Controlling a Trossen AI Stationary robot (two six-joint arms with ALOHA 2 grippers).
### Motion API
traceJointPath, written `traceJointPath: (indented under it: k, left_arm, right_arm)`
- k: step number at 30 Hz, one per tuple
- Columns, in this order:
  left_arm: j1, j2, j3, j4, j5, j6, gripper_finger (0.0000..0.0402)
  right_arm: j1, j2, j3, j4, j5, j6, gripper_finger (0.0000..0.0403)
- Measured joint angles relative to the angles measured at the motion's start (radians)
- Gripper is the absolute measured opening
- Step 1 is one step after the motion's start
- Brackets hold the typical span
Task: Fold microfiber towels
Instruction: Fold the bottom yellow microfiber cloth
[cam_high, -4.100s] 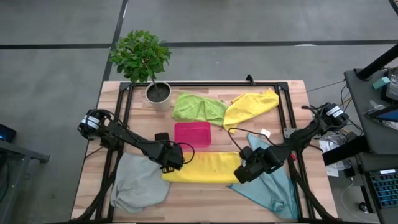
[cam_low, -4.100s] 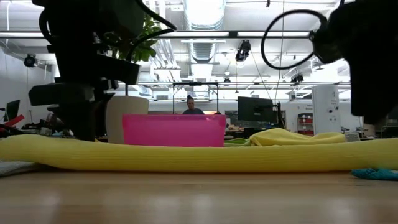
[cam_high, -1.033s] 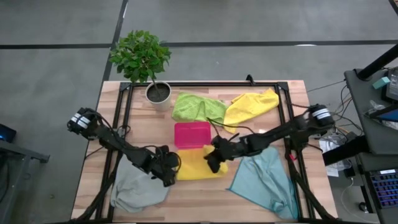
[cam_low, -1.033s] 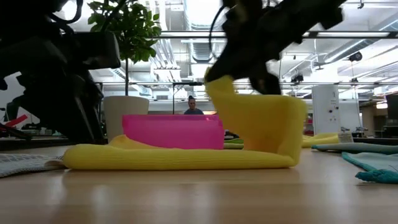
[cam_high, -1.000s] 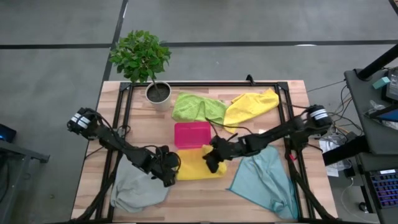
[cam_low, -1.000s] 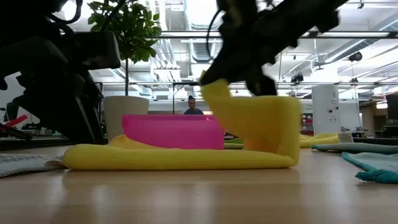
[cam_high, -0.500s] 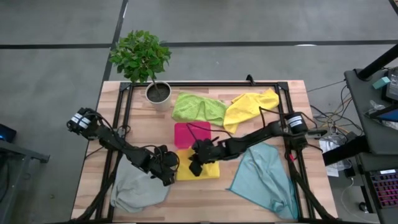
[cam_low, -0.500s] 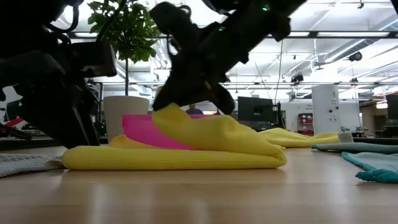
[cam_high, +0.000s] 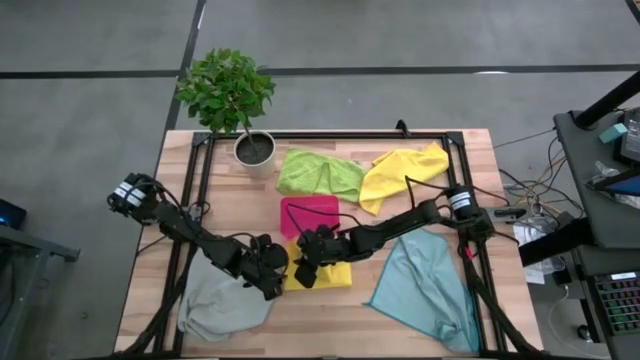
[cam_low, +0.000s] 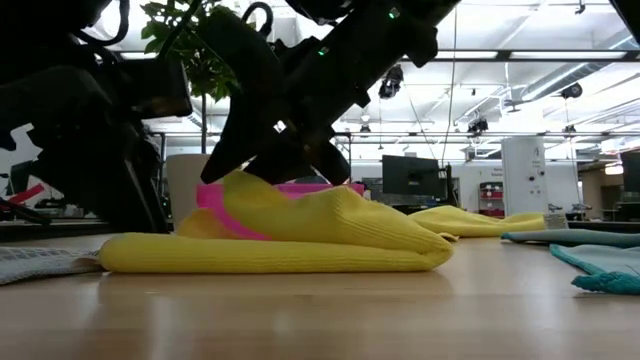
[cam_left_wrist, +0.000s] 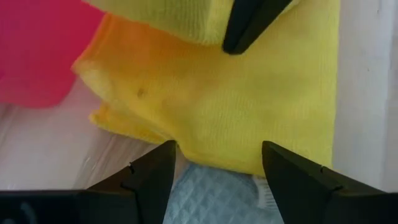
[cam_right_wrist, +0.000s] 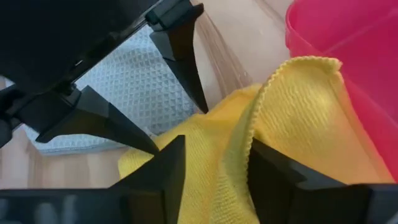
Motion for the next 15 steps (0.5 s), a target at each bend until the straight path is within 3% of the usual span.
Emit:
traceJointPath:
  k: [7,15]
  left_arm:
    - [0.0,0.0,0.001,-0.005,0.0,0.0,0.0224]
    - [0.0,0.0,0.001,-0.006,0.0,-0.025,0.0224]
  right_arm:
    - [0.0,-0.005,0.008,0.0,0.002,-0.08,0.0189]
    - [0.0,-0.007,0.009,-0.048,-0.004,-0.14,0.0192]
